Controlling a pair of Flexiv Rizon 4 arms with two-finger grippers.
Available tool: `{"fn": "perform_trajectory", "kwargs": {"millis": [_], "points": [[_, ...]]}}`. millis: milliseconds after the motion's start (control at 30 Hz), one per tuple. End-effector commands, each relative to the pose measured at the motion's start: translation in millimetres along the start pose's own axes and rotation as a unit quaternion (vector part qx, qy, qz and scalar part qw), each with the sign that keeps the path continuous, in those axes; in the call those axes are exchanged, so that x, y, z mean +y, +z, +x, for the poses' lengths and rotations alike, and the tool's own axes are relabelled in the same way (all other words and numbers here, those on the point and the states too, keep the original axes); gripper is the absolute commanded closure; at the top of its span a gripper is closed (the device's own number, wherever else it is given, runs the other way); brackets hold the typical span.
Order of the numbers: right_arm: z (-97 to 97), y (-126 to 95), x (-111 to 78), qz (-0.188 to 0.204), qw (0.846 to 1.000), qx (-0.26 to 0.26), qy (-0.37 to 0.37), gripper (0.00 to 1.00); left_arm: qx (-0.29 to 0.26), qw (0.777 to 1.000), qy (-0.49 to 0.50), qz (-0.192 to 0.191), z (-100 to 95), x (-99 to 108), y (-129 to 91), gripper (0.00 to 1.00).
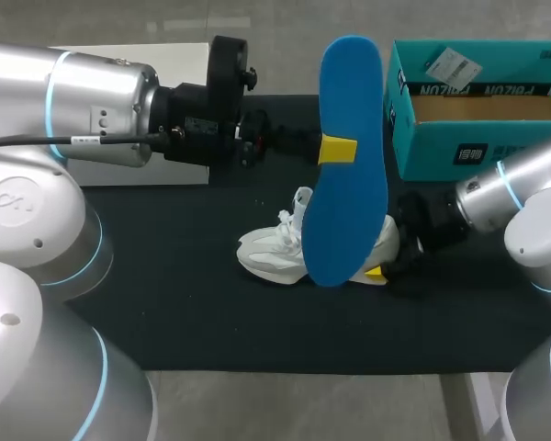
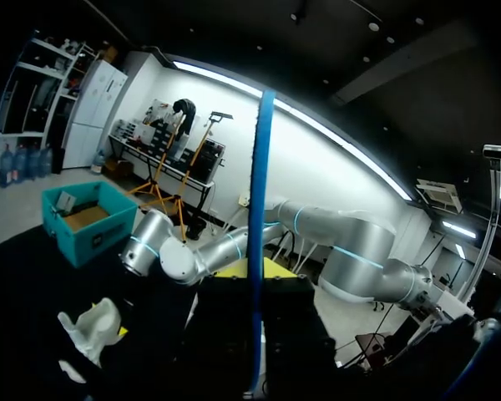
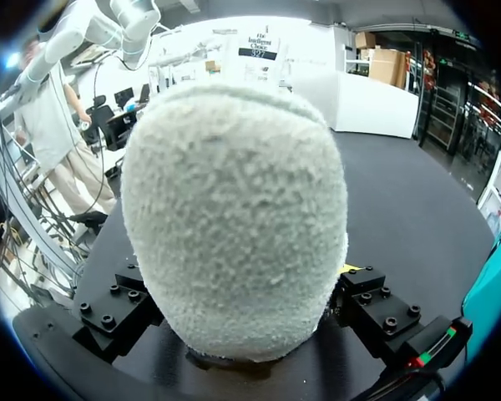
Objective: Take the shoe out of the shoebox, open the shoe tongue, remove and reinsert the insole, then place the shoe into the shoebox
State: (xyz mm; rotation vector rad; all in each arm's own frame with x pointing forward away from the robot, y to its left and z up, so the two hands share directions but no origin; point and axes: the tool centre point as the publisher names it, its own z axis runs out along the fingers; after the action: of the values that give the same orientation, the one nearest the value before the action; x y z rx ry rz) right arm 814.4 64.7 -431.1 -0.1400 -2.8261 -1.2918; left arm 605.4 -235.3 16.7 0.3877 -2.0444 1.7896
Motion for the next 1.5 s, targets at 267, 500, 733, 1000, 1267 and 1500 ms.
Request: {"fn": "perform_trajectory", "kwargs": {"millis": [267, 500, 733, 1000, 1267, 1500], "points": [[7.0, -27, 20.6, 0.121, 0.991, 0.017, 0.045, 0.0, 0.001, 1.0, 0.0, 0.001, -1.0, 0, 3, 1.0], [15.4, -50, 34.6, 0.204, 0.975, 0.019, 0.089, 0.0, 0.001, 1.0, 0.0, 0.001, -1.0, 0, 3, 1.0], [26.9, -65, 45.4, 0.242, 0.964, 0.006, 0.105, 0.0, 0.001, 1.0, 0.0, 0.001, -1.0, 0, 3, 1.0], [36.2, -78, 55.7, 0.295, 0.951, -0.007, 0.093, 0.0, 0.001, 1.0, 0.0, 0.001, -1.0, 0, 3, 1.0], [36.6, -92, 60.9, 0.325, 0.941, -0.024, 0.091, 0.0, 0.001, 1.0, 0.0, 0.001, -1.0, 0, 3, 1.0], [38.1, -104, 68.6, 0.356, 0.928, -0.047, 0.1, 0.0, 0.001, 1.0, 0.0, 0.001, -1.0, 0, 3, 1.0]]}}
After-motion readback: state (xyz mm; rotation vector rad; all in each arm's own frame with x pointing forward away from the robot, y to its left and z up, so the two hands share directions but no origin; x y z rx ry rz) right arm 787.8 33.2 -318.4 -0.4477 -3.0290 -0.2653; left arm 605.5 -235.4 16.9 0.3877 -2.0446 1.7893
